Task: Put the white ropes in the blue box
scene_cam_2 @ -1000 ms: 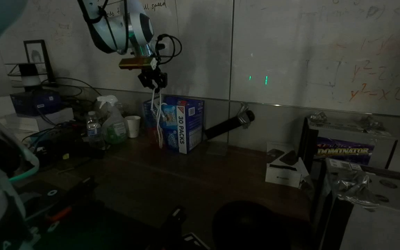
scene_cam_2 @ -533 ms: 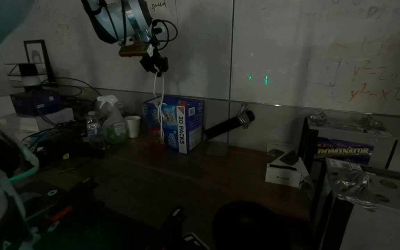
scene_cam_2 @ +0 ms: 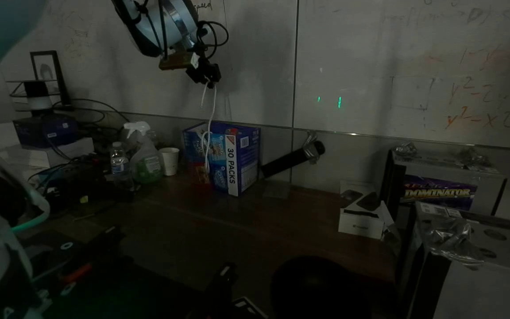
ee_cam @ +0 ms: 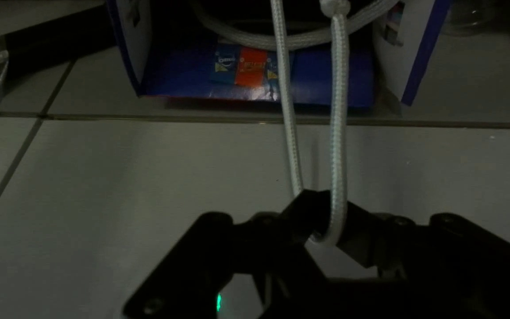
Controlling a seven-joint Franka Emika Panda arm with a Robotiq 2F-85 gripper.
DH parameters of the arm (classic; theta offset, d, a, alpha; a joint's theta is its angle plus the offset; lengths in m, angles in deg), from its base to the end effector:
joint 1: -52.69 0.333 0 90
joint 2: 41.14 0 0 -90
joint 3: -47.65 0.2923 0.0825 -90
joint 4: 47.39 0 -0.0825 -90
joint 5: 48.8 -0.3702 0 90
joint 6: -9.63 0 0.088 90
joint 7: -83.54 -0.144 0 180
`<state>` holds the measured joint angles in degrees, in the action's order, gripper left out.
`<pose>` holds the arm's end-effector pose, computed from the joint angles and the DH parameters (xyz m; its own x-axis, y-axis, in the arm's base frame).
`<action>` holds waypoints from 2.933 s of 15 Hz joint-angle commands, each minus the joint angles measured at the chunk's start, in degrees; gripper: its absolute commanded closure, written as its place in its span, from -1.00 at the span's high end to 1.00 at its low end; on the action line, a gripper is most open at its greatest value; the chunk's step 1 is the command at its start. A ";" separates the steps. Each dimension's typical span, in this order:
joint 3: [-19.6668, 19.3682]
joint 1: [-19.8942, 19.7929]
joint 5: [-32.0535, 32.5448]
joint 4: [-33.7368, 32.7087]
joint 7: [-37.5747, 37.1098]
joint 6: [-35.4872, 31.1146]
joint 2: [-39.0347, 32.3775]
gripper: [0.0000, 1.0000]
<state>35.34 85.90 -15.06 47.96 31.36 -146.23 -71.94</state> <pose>0.6555 0.2832 0.3118 0.7813 0.0222 0.6238 -0.0330 -0.9965 0.0768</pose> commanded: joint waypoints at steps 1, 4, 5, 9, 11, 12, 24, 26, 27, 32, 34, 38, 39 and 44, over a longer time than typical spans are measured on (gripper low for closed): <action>-2.14 -0.44 3.31 -5.91 -4.79 -1.75 -6.46 -0.87; -2.39 -1.87 2.47 -8.04 -4.97 -1.95 -10.96 -0.87; -2.10 -2.62 1.70 -8.81 -4.37 -1.71 -12.50 -0.87; -1.89 -4.19 0.18 -10.81 -3.20 -1.12 -16.97 -0.87; -1.84 -4.74 -0.77 -11.69 -2.72 -0.89 -18.52 -0.87; -1.64 -5.19 -1.42 -12.34 -2.24 -0.52 -19.26 -0.87; -0.87 -6.17 -9.21 -13.14 2.06 3.10 -20.33 0.13; -1.43 -5.47 -9.36 -12.33 1.77 3.22 -19.49 0.45; -1.74 -4.97 -9.10 -11.46 1.49 3.12 -18.64 0.58; -2.91 -1.91 -7.57 -6.94 0.06 3.91 -13.64 1.00; -2.34 -0.72 -7.19 -4.06 0.11 5.59 -10.25 1.00; -0.55 1.53 -6.83 1.75 -0.45 13.57 -2.98 1.00; 0.14 1.74 -6.63 2.65 -0.65 15.74 -1.57 1.00; 7.20 -1.55 -8.24 11.11 1.68 18.73 6.42 1.00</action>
<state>38.67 86.88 -22.84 52.20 31.44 -127.97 -71.72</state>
